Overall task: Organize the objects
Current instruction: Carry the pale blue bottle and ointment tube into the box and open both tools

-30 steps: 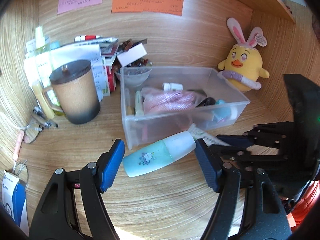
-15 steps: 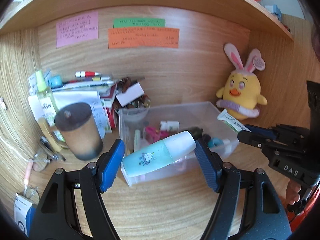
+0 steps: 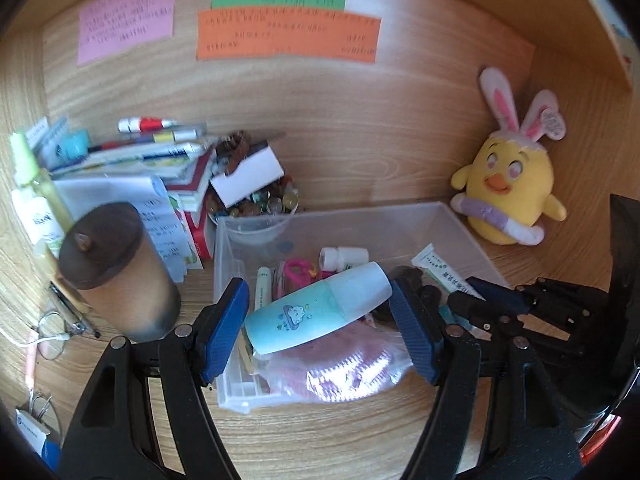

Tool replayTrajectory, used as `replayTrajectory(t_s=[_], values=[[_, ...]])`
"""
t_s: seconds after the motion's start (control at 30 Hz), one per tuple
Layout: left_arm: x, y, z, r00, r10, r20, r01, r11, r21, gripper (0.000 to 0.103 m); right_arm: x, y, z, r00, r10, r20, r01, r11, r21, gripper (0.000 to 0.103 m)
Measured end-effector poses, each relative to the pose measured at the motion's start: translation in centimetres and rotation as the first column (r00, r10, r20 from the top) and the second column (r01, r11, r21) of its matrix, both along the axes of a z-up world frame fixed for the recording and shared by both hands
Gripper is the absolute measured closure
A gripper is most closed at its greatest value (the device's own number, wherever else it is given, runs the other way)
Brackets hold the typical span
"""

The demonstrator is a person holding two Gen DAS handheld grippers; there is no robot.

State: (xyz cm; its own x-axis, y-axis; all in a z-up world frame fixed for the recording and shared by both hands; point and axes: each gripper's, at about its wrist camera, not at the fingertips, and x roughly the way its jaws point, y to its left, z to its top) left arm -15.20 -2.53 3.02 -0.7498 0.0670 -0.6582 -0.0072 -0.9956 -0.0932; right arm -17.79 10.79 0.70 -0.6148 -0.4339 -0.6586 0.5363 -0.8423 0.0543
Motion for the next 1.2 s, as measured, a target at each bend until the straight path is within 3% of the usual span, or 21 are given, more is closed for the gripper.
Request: replayTrajectory(t_s=[0.27,0.43,0.6,0.7,0.87,1.07,1.2], values=[[-1.4,-0.5,-1.7,0.997,-0.03,0.072,0.026,0.998,0.054,0.029,-1.1,-1.0,-2.1,0.999,0.005,0.051,-0.006,0.999,0.036,0.085],[-0.5,0.1,-1.2,0.999,-0.035,0.039,0.034,0.999,0.015,0.023,-0.8,-0.8,-1.5,0.999,0.013,0.045,-0.014,1.0,0.025,0.068],[1.3,0.5,-0.1,0.998,-0.055,-0.011,0.054,0.998,-0.013,0.019,0.1,-0.4,-0.4,1.0,0.018,0.019,-0.018,1.0,0.012,0.067],[2.4,0.7,0.6,0.997,-0.057,-0.044,0.056,0.998,-0.034,0.013,0.8,-0.1,0.4,1.0,0.018,-0.003,-0.018,1.0,0.006,0.057],[4.2,0.8,1.4,0.994,-0.044,-0.096,0.039,0.998,-0.059,0.004,2.2,0.7,1.6,0.998,-0.012,-0.055,0.011,1.0,-0.005,0.021],[5.8,0.6,0.8,0.992,-0.028,-0.121,0.02,0.997,-0.069,0.003,3.5,2.2,2.5,0.996,-0.04,-0.08,0.037,0.999,-0.032,0.011],[6.7,0.4,-0.1,0.993,-0.021,-0.12,0.013,0.998,-0.069,0.003,4.3,2.8,2.4,0.996,-0.05,-0.073,0.046,0.998,-0.051,0.011]])
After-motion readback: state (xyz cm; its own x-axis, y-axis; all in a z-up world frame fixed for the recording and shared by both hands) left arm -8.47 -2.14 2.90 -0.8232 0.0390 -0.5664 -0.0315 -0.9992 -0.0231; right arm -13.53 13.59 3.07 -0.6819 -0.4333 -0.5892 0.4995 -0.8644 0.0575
